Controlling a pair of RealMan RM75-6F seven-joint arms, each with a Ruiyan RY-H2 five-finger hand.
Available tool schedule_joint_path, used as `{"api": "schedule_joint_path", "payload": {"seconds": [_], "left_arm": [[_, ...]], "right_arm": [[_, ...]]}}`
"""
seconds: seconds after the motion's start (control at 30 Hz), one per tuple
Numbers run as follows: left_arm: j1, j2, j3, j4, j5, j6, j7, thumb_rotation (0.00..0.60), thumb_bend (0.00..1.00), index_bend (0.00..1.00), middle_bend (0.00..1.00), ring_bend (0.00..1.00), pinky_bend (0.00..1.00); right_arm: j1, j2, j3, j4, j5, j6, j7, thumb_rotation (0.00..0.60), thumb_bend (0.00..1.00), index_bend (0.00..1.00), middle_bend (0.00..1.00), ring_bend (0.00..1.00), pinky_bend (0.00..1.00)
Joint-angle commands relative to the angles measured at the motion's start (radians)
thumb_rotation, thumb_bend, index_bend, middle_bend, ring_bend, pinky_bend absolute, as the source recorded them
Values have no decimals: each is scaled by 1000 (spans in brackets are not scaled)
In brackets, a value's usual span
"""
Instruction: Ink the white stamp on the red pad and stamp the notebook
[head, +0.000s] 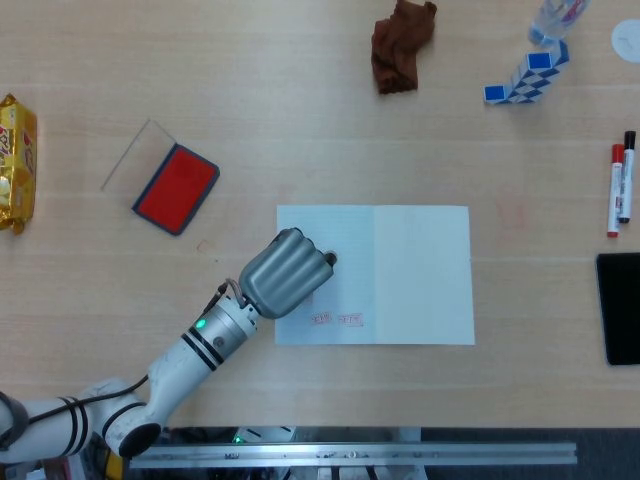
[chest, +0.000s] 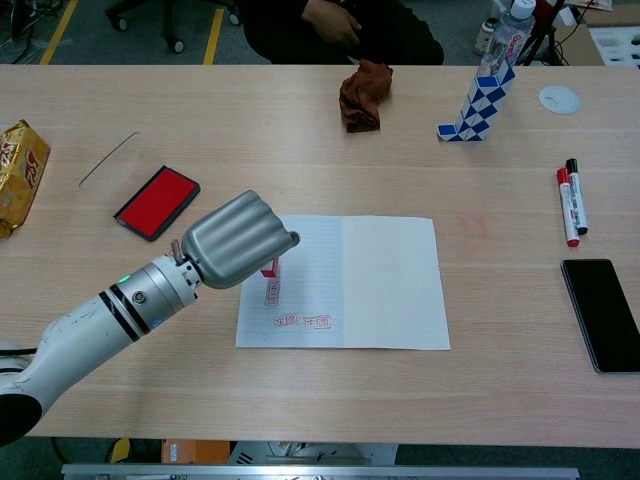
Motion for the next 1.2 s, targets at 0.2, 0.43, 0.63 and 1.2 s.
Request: {"api": "schedule_joint_path", "payload": {"seconds": [0.2,0.43,0.63,1.2], "left_arm": [[-12,-39,-5,63,-2,-6,6,600,324,580,1000,1000,1000],[-18,-63,1,104,0,-12,15,600,323,580,1000,1000,1000],[-21,-80,7,125,-6,-25,15,600,323,580,1000,1000,1000],[-37,-86,1,129,-46,-70,22,600,324,579,1000,1000,1000]], "right_arm": [[-1,3,1,-1,3,0,-2,600,119,462,490,408,573],[-5,4,-1,0,7,0,-2,600,119,462,490,408,573],[-8,4,-1,3,8,2,0,600,119,462,490,408,573],[-11,0,-1,12,10,0,7,600,119,462,490,408,573]]}}
